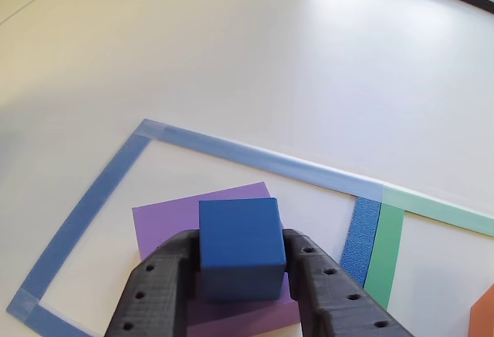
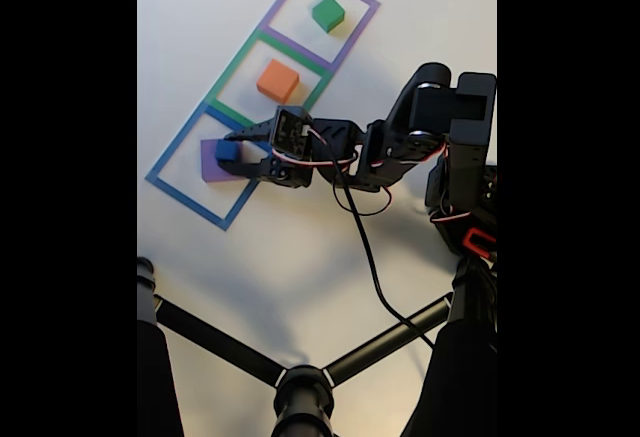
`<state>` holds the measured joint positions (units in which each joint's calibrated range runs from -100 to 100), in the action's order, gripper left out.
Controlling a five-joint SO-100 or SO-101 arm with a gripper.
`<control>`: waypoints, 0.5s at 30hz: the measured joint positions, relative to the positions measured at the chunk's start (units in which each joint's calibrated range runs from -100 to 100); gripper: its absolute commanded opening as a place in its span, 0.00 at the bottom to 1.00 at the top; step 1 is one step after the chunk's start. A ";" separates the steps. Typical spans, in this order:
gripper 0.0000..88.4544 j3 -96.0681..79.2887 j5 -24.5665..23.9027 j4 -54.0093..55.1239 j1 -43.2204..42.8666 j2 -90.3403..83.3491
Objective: Tower of hanoi
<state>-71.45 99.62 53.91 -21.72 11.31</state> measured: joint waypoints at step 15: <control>0.01 0.00 0.00 -0.40 -0.60 0.00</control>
<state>-71.45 99.62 53.51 -22.32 11.31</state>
